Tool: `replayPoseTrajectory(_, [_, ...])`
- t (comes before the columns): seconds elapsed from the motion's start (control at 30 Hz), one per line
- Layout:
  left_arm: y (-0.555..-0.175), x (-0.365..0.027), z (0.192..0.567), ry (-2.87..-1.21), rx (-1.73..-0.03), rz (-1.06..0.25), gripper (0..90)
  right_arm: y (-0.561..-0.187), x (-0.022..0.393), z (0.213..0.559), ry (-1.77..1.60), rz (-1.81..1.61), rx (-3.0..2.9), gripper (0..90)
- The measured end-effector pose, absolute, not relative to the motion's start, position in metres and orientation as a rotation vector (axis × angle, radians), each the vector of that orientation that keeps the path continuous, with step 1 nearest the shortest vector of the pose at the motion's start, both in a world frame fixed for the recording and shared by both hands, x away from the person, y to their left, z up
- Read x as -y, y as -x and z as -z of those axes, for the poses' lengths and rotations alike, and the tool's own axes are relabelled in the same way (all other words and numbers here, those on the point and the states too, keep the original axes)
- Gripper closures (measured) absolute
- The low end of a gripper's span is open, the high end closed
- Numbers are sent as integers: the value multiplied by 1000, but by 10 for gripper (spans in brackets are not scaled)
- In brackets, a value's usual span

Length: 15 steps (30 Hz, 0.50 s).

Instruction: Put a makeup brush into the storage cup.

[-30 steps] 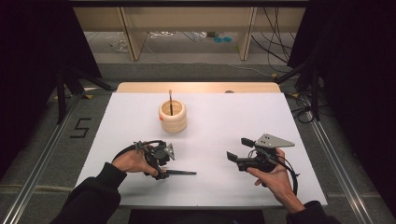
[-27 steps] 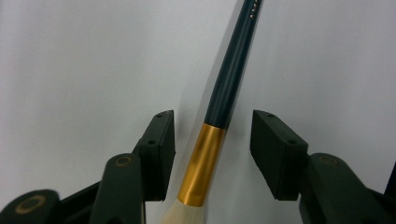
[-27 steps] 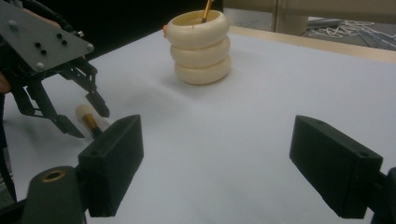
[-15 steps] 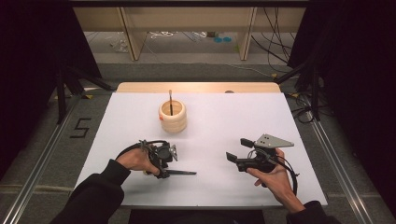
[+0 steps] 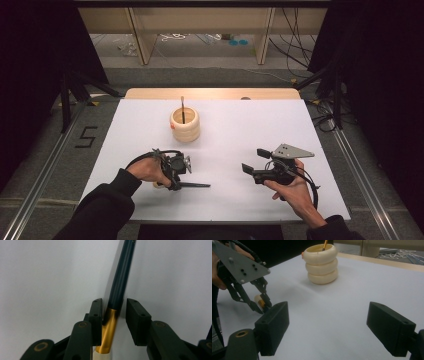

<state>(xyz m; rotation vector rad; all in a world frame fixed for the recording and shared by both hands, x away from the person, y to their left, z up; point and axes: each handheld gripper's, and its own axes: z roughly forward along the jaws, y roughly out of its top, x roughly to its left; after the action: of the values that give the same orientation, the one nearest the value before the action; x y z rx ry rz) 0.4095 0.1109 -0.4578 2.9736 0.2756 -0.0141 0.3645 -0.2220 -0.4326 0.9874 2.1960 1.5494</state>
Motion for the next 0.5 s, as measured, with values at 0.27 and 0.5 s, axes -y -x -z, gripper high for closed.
replayPoseTrajectory(0.27, [-413,-108,458,-3001,-288,41,716,-365,222,433,-982,-1554,-2194,192])
replayPoseTrajectory(0.5, [-416,-103,458,-3036,-299,44,772,-365,222,433,-981,-1556,-2195,194])
